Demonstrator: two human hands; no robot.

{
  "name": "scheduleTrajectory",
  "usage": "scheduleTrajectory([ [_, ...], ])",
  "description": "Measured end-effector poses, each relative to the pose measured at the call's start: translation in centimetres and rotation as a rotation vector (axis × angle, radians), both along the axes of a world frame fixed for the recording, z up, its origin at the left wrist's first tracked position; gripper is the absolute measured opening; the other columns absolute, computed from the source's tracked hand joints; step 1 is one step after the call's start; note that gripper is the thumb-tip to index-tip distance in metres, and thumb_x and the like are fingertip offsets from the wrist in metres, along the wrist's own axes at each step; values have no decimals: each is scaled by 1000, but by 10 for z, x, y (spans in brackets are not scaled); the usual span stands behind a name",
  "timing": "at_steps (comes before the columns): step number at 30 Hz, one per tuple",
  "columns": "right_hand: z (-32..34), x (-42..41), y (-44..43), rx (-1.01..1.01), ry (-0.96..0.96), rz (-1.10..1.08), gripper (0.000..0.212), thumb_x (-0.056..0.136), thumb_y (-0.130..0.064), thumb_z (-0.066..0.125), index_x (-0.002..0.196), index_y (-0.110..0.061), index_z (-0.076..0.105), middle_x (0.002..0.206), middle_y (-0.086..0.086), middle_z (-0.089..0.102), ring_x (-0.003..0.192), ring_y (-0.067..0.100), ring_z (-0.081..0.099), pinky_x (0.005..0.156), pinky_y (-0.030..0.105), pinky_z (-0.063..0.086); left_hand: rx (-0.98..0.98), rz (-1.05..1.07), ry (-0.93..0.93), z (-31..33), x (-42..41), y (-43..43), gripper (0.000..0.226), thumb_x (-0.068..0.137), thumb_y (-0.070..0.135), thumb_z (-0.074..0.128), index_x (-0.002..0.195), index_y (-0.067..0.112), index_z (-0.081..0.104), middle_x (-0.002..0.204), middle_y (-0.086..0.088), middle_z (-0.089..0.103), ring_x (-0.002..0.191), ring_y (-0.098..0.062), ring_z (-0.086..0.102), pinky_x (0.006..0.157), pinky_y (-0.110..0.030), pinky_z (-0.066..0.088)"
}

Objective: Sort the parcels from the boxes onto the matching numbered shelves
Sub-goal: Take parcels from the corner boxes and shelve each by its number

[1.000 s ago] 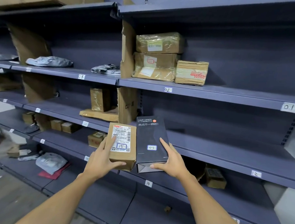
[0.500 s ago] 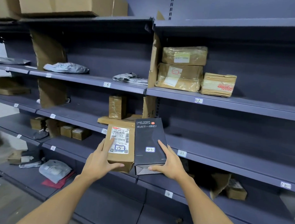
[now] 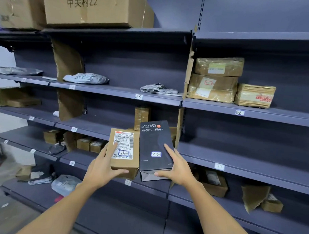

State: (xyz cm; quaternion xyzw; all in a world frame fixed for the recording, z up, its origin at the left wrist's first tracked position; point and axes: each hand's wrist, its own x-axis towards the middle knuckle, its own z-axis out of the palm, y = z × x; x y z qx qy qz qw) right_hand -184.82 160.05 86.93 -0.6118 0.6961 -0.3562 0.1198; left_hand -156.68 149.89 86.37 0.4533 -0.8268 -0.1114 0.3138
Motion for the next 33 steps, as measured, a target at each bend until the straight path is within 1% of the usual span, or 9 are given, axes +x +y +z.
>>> scheduleTrajectory([
  [5, 36, 20, -31, -65, 13, 9, 121, 59, -62, 87, 153, -55, 12, 166, -3, 19, 155, 13, 2, 122, 48, 24, -87, 8, 8, 33, 21, -34, 119, 66, 70, 76, 158, 38, 8, 163, 8, 19, 138, -25, 42, 98, -46, 48],
  [8, 64, 26, -51, -105, 49, 11, 121, 59, -63, 87, 154, -55, 12, 167, -1, 17, 155, 13, 2, 122, 47, 23, -129, 25, 28, 56, 26, -55, 119, 66, 70, 76, 158, 37, 8, 164, 4, 19, 140, -26, 40, 101, -46, 46],
  [11, 96, 30, -71, -160, 82, 25, 121, 61, -59, 88, 155, -51, 13, 167, 1, 16, 155, 15, 5, 122, 47, 23, -173, 36, 62, 80, 29, -75, 118, 67, 69, 76, 158, 37, 9, 164, 1, 19, 142, -27, 37, 104, -48, 44],
  [13, 115, 30, -86, -198, 103, 22, 121, 61, -57, 88, 156, -49, 14, 166, 2, 18, 155, 16, 6, 122, 47, 23, -220, 31, 83, 97, 28, -89, 117, 67, 68, 76, 158, 36, 10, 164, 1, 19, 143, -26, 36, 103, -49, 44],
  [15, 131, 26, -101, -230, 133, 17, 121, 61, -59, 88, 156, -50, 13, 166, 1, 20, 155, 14, 3, 123, 46, 21, -253, 18, 109, 114, 24, -104, 116, 69, 65, 78, 158, 35, 10, 164, 4, 19, 142, -24, 36, 102, -48, 45],
  [19, 156, 9, -132, -285, 129, -7, 122, 60, -62, 88, 155, -52, 12, 166, -2, 21, 155, 14, 2, 123, 47, 20, -319, -11, 132, 147, 7, -139, 117, 68, 64, 79, 158, 36, 11, 162, 6, 22, 139, -24, 40, 103, -48, 45],
  [24, 181, -22, -171, -325, 136, -30, 127, 48, -78, 80, 151, -59, 8, 165, 0, 23, 153, 21, 18, 120, 51, 29, -346, -14, 129, 176, -22, -183, 117, 67, 68, 77, 158, 36, 11, 163, 5, 21, 141, -25, 38, 107, -48, 42],
  [29, 201, -53, -197, -370, 159, -66, 128, 43, -84, 74, 149, -62, 5, 163, -1, 25, 149, 24, 28, 115, 52, 35, -346, -42, 153, 195, -58, -215, 115, 67, 69, 76, 158, 36, 13, 164, 4, 20, 142, -24, 37, 108, -45, 41],
  [33, 208, -72, -210, -361, 179, -105, 126, 55, -71, 84, 154, -54, 7, 165, 0, 21, 154, 21, 13, 120, 51, 28, -308, -68, 157, 207, -81, -239, 116, 64, 73, 75, 158, 34, 18, 159, 3, 31, 139, -22, 39, 110, -44, 40],
])
